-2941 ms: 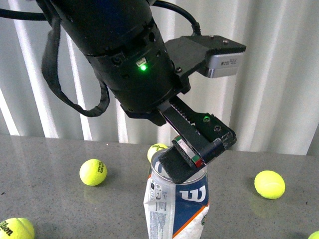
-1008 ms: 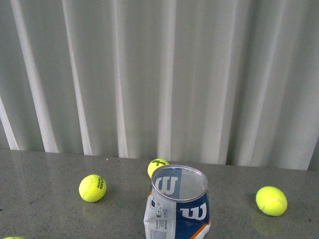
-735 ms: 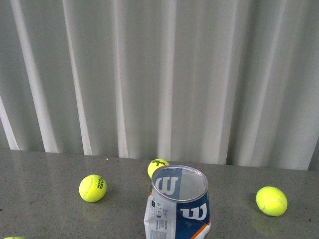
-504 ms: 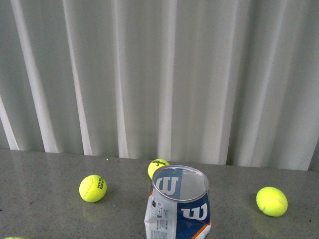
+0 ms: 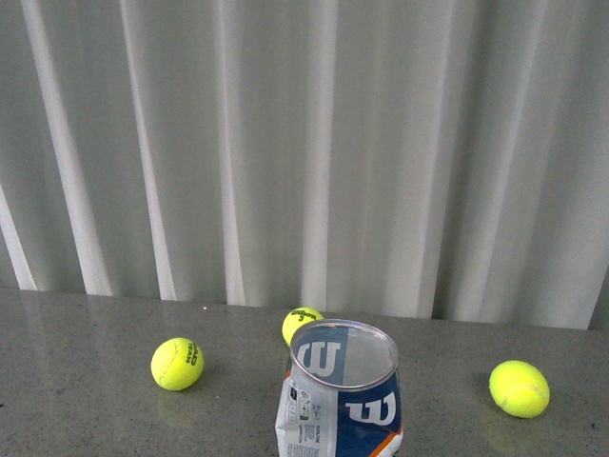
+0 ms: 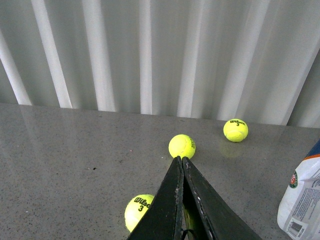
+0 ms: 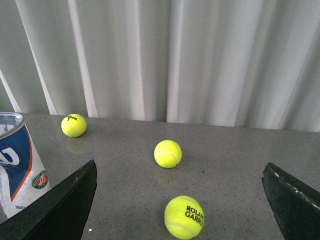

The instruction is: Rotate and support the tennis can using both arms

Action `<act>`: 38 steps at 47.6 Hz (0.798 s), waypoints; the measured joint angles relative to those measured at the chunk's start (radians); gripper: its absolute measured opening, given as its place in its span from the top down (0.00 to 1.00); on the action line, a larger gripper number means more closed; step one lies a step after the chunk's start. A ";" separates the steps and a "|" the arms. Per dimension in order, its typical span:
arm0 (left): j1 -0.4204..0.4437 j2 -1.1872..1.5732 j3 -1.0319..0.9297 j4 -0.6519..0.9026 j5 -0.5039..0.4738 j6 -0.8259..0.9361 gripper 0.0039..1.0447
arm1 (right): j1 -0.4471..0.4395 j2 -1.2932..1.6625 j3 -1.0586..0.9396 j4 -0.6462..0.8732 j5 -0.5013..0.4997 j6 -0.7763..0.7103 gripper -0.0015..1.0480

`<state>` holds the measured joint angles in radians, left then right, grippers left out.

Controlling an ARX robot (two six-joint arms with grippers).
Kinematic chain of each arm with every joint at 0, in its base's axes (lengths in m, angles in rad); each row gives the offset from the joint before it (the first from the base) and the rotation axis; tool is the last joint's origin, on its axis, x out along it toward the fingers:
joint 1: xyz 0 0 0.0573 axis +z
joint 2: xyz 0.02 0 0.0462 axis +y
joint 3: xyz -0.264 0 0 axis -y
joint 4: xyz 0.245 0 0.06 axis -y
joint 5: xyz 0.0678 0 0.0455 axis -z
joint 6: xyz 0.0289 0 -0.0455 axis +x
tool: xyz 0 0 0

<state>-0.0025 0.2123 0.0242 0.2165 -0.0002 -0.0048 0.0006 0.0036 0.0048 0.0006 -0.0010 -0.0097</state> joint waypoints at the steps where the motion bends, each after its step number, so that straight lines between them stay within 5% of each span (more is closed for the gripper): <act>1: 0.000 -0.008 0.000 -0.008 0.000 0.000 0.97 | 0.000 0.000 0.000 0.000 0.000 0.000 0.07; 7: 0.000 -0.044 0.000 -0.045 0.000 0.000 0.97 | 0.000 0.000 0.000 0.000 0.000 0.000 0.07; 11: 0.000 -0.177 0.000 -0.206 0.000 0.000 0.97 | 0.000 0.000 0.000 0.000 0.000 0.000 0.07; 19: 0.000 -0.208 0.000 -0.215 0.000 0.000 0.97 | 0.000 0.000 0.000 0.000 0.000 0.000 0.07; 38: 0.000 -0.208 0.000 -0.216 0.000 0.000 0.15 | 0.000 0.000 0.000 0.000 0.000 0.000 0.07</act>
<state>-0.0025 0.0040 0.0246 0.0006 -0.0002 -0.0044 0.0006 0.0036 0.0048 0.0006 -0.0010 -0.0097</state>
